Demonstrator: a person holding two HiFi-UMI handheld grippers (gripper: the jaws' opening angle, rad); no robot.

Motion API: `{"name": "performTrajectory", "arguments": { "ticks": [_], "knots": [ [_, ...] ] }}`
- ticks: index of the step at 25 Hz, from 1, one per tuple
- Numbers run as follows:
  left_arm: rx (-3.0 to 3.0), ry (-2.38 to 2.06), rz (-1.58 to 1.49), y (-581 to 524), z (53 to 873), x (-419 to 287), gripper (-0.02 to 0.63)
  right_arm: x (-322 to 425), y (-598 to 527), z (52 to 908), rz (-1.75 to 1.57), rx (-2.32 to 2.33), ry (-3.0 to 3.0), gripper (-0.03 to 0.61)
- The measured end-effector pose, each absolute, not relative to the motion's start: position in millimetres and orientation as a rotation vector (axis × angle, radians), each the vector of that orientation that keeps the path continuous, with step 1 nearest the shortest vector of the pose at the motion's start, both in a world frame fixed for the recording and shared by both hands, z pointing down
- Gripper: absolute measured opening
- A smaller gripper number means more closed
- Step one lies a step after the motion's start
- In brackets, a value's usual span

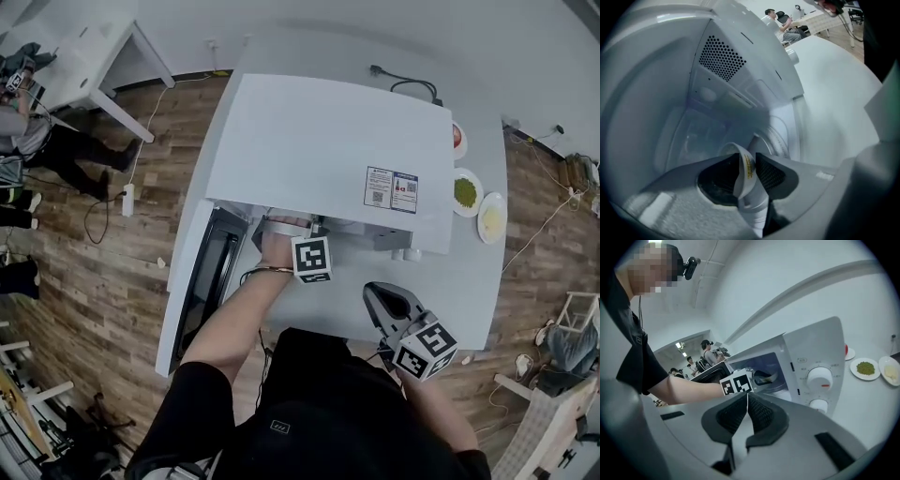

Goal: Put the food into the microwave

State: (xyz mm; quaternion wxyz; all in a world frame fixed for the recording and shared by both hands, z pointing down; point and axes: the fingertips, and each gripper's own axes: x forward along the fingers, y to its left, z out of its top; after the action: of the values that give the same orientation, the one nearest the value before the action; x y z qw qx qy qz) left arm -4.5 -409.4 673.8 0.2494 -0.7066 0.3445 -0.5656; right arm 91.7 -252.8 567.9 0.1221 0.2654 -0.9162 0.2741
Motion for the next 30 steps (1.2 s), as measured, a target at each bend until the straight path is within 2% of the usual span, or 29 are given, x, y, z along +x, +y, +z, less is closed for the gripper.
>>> {"name": "performTrajectory", "arguments": {
  "ticks": [2, 6, 8, 17, 22, 26, 30],
  "knots": [
    [-1.926, 0.949, -1.561, -410.0, 671.9, -5.7, 0.118, 104.0, -247.8, 563.9, 0.825, 0.818, -2.673, 0.015],
    [-1.942, 1.022, -1.539, -405.4, 658.9, -5.4, 0.235, 129.3, -238.6, 557.0, 0.848, 0.883, -2.676, 0.015],
    [-1.978, 1.074, -1.541, -397.9, 654.4, -7.4, 0.249, 140.3, -238.1, 550.1, 0.847, 0.92, -2.686, 0.015],
    [-2.09, 1.258, -1.569, -313.7, 631.1, -20.2, 0.25, 144.5, -222.8, 511.8, 0.778, 0.846, -2.828, 0.015],
    [-2.234, 1.416, -1.462, -252.9, 607.2, -3.7, 0.25, 133.2, -192.7, 516.1, 0.806, 0.67, -2.862, 0.015],
    [-2.468, 1.591, -1.256, -201.2, 579.1, 19.2, 0.249, 120.7, -172.3, 516.1, 0.799, 0.533, -2.891, 0.015],
    [-2.773, 1.79, -0.872, -160.2, 548.4, 40.4, 0.247, 108.3, -161.3, 512.6, 0.778, 0.452, -2.904, 0.015]
  ]
}}
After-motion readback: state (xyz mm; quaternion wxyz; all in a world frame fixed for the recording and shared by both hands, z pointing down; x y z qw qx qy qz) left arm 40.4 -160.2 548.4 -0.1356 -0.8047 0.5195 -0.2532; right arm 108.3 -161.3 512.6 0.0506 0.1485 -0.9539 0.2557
